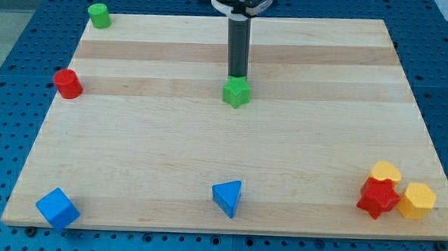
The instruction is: Push the green star to the top right of the blue triangle
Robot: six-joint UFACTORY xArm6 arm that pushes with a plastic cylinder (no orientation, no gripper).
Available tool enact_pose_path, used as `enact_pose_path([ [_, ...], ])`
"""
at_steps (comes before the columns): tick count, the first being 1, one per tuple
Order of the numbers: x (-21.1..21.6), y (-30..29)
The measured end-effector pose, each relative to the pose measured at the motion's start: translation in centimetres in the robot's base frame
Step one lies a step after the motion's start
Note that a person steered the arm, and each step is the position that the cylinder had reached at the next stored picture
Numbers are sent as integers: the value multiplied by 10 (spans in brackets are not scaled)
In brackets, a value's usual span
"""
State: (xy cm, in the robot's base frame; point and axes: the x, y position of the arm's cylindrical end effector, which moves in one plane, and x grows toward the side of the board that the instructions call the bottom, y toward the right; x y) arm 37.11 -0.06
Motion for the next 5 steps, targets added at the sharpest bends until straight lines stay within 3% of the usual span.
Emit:
enact_pose_path([
  [3,67,-23],
  [5,80,-54],
])
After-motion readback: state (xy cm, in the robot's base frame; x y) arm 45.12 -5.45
